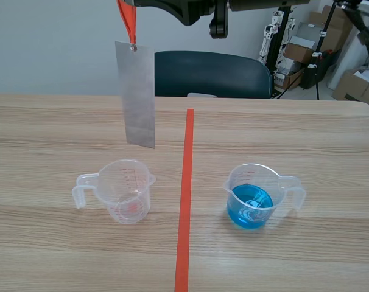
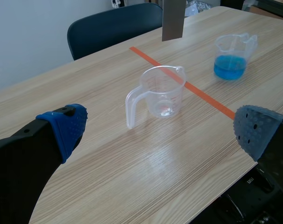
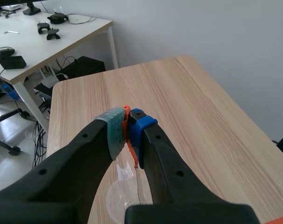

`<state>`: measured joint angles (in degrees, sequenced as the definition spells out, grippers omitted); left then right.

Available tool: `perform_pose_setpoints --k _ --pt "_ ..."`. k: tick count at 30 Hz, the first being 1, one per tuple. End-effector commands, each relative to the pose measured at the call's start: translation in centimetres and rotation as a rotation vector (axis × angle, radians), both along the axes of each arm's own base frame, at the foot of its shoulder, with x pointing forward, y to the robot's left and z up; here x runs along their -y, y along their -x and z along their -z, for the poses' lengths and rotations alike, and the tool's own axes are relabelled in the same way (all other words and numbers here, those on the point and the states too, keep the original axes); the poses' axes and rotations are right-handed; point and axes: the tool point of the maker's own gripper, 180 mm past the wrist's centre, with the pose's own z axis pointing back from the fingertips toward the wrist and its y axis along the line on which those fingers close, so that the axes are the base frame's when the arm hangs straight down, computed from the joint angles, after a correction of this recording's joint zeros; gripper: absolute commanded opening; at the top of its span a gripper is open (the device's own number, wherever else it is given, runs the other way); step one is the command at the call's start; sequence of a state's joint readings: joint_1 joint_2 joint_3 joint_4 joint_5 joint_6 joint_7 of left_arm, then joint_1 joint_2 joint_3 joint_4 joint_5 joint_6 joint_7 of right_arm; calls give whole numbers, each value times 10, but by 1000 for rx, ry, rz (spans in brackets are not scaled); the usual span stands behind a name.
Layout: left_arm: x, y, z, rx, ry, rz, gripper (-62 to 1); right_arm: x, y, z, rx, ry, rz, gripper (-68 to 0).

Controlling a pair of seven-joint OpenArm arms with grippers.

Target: Do the redox reaction experiment. move the plate over the blue solution

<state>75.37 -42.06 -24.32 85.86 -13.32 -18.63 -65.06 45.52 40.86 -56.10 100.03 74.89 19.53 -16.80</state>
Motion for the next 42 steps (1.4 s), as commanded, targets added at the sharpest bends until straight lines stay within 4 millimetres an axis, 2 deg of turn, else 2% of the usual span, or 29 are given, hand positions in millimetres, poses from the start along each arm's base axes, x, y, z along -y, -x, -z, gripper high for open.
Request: perform_pose_setpoints --k 1,22,42 --pt "1 -2 -8 29 20 -5 14 9 -5 -19 42 -32 23 -678" --pt "1 -2 -8 23 29 0 14 88 -17 -30 92 15 129 -678" --pt "3 -1 -8 7 48 8 14 149 7 -37 87 99 106 -678"
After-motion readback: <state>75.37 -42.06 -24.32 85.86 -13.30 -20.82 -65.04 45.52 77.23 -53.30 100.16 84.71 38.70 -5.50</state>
